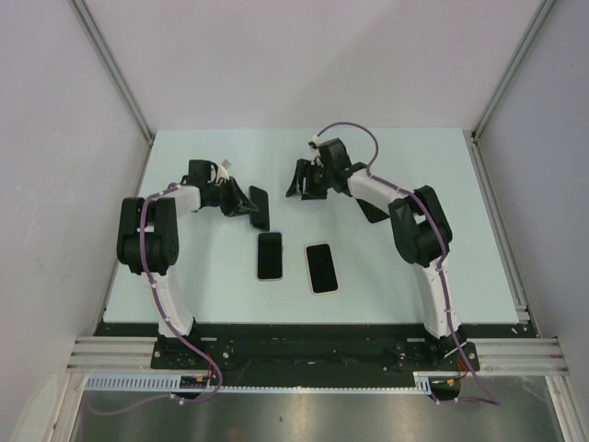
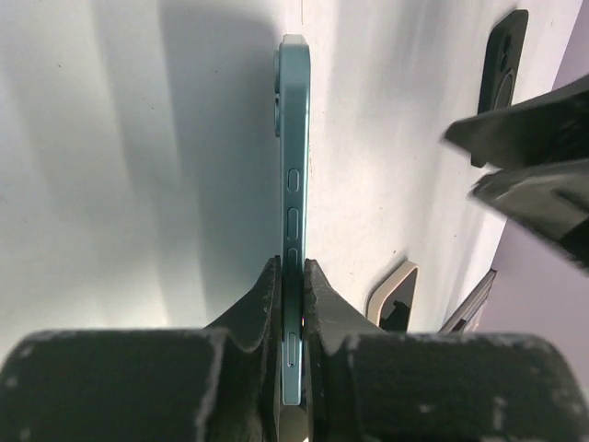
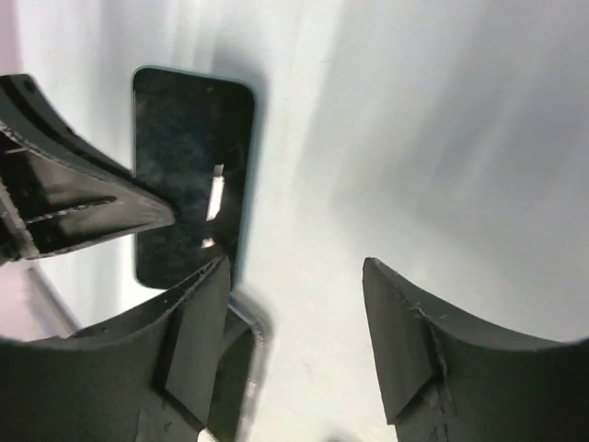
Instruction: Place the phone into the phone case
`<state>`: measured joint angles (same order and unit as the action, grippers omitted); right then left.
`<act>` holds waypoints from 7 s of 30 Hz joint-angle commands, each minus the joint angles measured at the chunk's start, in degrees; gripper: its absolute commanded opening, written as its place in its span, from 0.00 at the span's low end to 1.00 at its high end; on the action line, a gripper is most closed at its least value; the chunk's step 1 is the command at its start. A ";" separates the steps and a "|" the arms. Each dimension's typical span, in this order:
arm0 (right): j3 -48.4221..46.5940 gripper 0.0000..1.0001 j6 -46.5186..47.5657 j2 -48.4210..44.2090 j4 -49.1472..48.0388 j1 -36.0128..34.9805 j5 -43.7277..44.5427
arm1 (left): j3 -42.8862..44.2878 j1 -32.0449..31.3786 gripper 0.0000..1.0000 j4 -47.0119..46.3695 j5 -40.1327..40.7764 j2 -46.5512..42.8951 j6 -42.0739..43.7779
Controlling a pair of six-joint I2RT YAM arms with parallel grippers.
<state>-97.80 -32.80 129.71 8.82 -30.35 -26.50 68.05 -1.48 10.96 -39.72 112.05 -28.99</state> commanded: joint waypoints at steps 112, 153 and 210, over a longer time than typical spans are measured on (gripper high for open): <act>66.69 1.00 -66.73 -14.82 -94.88 11.10 -26.32 | -20.68 -5.03 0.05 -7.70 -17.49 -43.67 -4.91; 46.91 0.44 -41.21 -28.73 -78.52 -1.56 -23.16 | -29.55 -8.46 0.06 -40.40 -23.03 -42.70 -38.24; 46.38 0.00 -12.38 -20.91 -21.74 27.71 -17.88 | 19.05 -27.61 0.33 -0.15 0.96 16.09 -10.47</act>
<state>-49.41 -45.36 106.45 -10.63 -3.22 -44.53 84.58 -27.81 11.31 -40.16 126.80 -39.46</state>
